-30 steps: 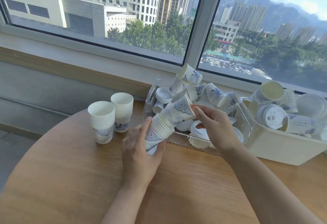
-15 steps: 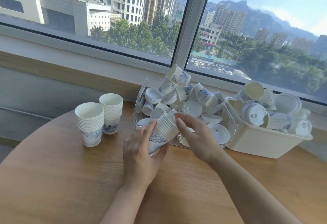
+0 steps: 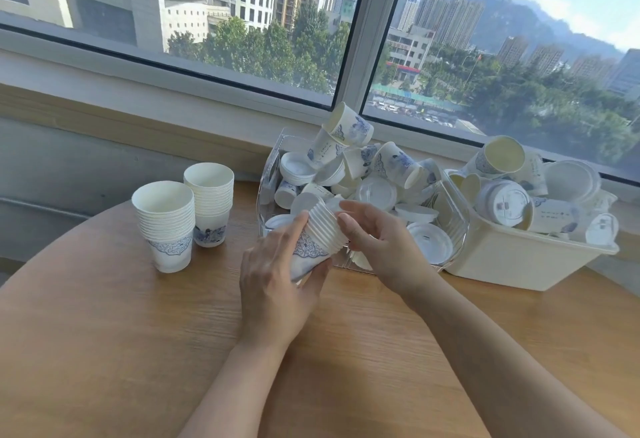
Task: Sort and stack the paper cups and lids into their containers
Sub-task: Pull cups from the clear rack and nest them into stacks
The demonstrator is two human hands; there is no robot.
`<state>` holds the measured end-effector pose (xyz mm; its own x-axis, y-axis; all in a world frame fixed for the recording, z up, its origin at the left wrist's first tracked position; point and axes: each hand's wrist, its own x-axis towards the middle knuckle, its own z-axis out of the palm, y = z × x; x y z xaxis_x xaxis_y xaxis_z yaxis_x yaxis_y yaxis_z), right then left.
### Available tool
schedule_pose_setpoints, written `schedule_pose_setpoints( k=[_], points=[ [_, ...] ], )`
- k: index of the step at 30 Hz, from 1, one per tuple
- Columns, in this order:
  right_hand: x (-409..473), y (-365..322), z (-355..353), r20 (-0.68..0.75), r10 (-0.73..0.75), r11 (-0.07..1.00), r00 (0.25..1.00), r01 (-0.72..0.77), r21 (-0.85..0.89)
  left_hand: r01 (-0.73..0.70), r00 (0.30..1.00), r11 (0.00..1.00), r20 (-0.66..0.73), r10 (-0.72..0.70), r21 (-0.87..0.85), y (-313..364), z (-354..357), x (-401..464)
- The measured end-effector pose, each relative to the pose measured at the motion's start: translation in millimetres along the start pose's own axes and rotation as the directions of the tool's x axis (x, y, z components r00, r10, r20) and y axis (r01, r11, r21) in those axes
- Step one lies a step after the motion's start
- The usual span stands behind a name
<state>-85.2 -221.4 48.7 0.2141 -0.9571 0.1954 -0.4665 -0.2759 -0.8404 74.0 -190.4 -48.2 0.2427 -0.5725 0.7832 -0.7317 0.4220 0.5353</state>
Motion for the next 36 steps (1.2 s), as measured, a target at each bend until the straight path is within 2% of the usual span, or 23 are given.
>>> schedule_pose_setpoints(
  k=[3,5,7,11,14,20,24,29,33,36],
  points=[
    [0,5,2,0.012,-0.007,1.0,1.0,0.007,-0.002,0.025,1.0,1.0,0.012,-0.025,-0.007,-1,3,0],
    [2,7,-2,0.014,-0.02,1.0,1.0,0.02,0.016,0.089,0.996,0.996,0.009,-0.089,-0.017,-1,2,1],
    [9,9,-15,-0.073,-0.045,0.999,0.996,0.043,-0.028,0.144,0.99,0.989,-0.005,-0.144,-0.029,0,0,2],
    [37,18,-54,-0.297,-0.122,0.96,0.947,0.037,-0.276,0.157,0.988,0.987,0.004,-0.157,-0.032,1,2,0],
    [59,26,-72,-0.332,-0.114,0.923,0.937,-0.023,-0.383,0.144,0.989,0.989,0.025,-0.144,-0.03,2,4,-1],
    [89,44,-68,-0.373,-0.043,0.913,0.927,-0.115,-0.391,0.157,0.987,0.987,0.052,-0.155,-0.036,2,4,1],
    [94,48,-66,-0.466,0.015,0.958,0.885,-0.146,-0.248,0.176,0.983,0.984,0.064,-0.174,-0.039,3,4,1],
    [65,37,-61,-0.557,0.046,0.998,0.829,-0.059,-0.006,0.183,0.981,0.982,0.078,-0.179,-0.047,4,4,1],
    [27,25,-39,-0.422,0.141,0.952,0.895,-0.005,0.306,0.162,0.984,0.985,0.078,-0.158,-0.055,2,4,0],
    [6,19,-14,-0.278,0.181,0.835,0.943,0.002,0.55,0.15,0.986,0.987,0.078,-0.145,-0.059,3,4,0]
  ],
)
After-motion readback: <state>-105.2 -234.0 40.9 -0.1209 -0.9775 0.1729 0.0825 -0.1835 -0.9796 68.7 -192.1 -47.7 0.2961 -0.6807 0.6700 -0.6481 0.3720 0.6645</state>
